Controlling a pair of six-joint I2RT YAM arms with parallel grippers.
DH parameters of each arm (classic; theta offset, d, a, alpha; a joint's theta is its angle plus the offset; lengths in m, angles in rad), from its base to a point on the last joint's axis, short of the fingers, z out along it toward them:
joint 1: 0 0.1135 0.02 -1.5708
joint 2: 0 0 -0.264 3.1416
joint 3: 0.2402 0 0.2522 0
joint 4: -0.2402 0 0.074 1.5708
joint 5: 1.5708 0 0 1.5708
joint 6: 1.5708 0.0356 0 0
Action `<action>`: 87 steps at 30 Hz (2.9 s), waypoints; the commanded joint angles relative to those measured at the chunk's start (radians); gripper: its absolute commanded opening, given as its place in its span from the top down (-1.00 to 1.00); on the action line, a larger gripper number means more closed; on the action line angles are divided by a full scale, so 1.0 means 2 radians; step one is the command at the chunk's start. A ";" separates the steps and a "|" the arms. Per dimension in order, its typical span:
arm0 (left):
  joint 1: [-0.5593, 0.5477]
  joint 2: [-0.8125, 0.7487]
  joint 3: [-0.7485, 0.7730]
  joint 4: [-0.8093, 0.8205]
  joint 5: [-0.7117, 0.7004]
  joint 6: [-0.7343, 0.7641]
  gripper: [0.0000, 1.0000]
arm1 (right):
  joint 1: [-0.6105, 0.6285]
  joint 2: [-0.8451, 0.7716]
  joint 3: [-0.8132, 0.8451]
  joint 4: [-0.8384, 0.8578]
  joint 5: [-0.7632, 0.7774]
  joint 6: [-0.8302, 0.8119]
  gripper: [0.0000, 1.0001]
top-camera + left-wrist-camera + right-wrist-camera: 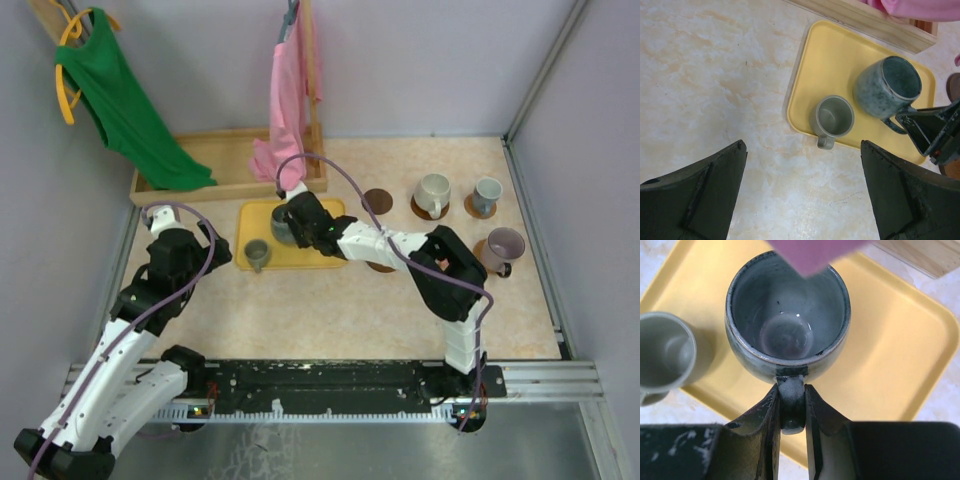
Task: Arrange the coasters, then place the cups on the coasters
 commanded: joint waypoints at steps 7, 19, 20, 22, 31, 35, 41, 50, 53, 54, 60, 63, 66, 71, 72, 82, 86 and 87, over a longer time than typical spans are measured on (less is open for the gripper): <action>0.003 -0.002 -0.007 0.019 0.010 -0.001 -0.99 | -0.003 -0.108 -0.083 0.025 0.023 0.029 1.00; 0.003 -0.004 -0.014 0.022 0.014 -0.007 -0.99 | -0.003 -0.105 -0.124 0.033 0.019 0.045 1.00; 0.003 -0.004 -0.014 0.021 0.014 -0.008 -0.99 | -0.003 -0.104 -0.125 0.033 0.018 0.045 1.00; 0.003 -0.006 -0.014 0.020 0.012 -0.007 -0.99 | -0.003 -0.100 -0.127 0.034 0.017 0.045 0.95; 0.003 -0.010 -0.018 0.017 0.011 -0.011 -0.99 | -0.003 -0.087 -0.117 0.031 0.013 0.047 0.68; 0.003 -0.011 -0.018 0.017 0.010 -0.010 -0.99 | -0.003 -0.081 -0.115 0.030 0.014 0.047 0.65; 0.003 -0.011 -0.020 0.017 0.009 -0.010 -0.99 | -0.003 -0.074 -0.118 0.032 0.012 0.051 0.56; 0.002 -0.008 -0.021 0.019 0.009 -0.011 -0.99 | -0.003 -0.067 -0.117 0.033 0.011 0.052 0.45; 0.003 -0.007 -0.020 0.019 0.008 -0.011 -0.99 | -0.003 -0.066 -0.114 0.030 0.013 0.052 0.40; 0.003 -0.007 -0.021 0.020 0.007 -0.011 -0.99 | -0.003 -0.065 -0.111 0.028 0.014 0.052 0.40; 0.003 -0.004 -0.021 0.025 0.009 -0.011 -0.99 | -0.003 -0.055 -0.088 0.016 0.021 0.044 0.39; 0.003 -0.003 -0.021 0.024 0.007 -0.010 -0.99 | -0.003 -0.051 -0.082 0.011 0.022 0.043 0.39; 0.003 -0.003 -0.021 0.025 0.004 -0.009 -0.99 | -0.003 -0.049 -0.076 0.010 0.023 0.040 0.39; 0.003 -0.001 -0.021 0.026 0.005 -0.007 -0.99 | -0.003 -0.037 -0.062 0.004 0.026 0.037 0.42; 0.003 -0.001 -0.021 0.026 0.005 -0.007 -0.99 | -0.004 -0.034 -0.059 0.003 0.026 0.037 0.46; 0.003 0.001 -0.021 0.028 0.004 -0.002 -0.99 | -0.007 -0.033 -0.061 0.007 0.026 0.042 1.00; 0.003 0.004 -0.020 0.031 0.006 0.000 -0.99 | -0.007 -0.052 -0.070 0.014 0.029 0.043 1.00; 0.003 0.004 -0.019 0.031 0.006 0.001 -0.99 | -0.007 -0.057 -0.071 0.015 0.030 0.043 1.00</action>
